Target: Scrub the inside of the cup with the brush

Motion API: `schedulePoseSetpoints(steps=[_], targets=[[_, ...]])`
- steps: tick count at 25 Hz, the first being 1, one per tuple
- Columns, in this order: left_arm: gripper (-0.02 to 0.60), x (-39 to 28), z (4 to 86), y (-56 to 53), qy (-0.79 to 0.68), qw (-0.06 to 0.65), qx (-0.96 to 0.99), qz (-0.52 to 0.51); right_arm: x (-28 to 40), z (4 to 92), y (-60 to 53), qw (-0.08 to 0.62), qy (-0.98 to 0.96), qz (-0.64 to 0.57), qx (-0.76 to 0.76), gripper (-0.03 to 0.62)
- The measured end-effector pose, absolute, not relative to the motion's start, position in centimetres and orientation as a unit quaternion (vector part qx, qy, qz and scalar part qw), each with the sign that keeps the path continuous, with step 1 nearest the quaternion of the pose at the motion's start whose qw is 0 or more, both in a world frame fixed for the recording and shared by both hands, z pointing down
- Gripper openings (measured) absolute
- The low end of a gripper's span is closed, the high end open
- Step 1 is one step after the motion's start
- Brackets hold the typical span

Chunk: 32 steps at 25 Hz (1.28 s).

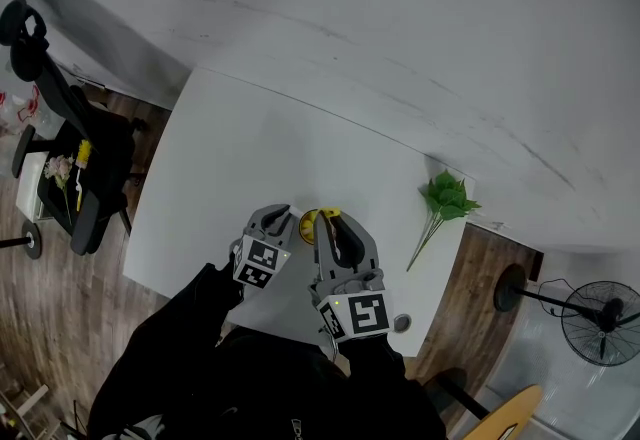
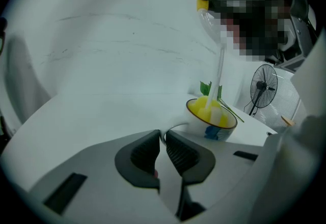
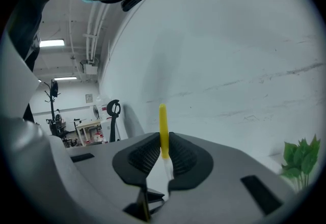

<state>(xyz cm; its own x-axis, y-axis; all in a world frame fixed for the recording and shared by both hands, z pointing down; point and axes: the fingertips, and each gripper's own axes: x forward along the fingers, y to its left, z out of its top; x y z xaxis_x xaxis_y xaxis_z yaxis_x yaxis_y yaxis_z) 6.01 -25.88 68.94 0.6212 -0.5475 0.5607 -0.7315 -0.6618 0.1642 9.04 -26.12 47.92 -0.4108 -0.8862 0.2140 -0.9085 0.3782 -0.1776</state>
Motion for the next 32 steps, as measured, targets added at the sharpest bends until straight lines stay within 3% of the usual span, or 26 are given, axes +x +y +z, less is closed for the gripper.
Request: schedulePoseSetpoints(steps=[13,32], targets=[[0.055,5.9,69.0,-25.9,-0.365,0.192,0.880,0.236,8.4,48.6,-25.7,0.054,-0.829,0.139,0.538,0.067],[0.055,5.8,68.6,-25.8,-0.371,0.184,0.877,0.243,11.6,44.5,-23.2,0.015,-0.819,0.121,0.560,0.064]])
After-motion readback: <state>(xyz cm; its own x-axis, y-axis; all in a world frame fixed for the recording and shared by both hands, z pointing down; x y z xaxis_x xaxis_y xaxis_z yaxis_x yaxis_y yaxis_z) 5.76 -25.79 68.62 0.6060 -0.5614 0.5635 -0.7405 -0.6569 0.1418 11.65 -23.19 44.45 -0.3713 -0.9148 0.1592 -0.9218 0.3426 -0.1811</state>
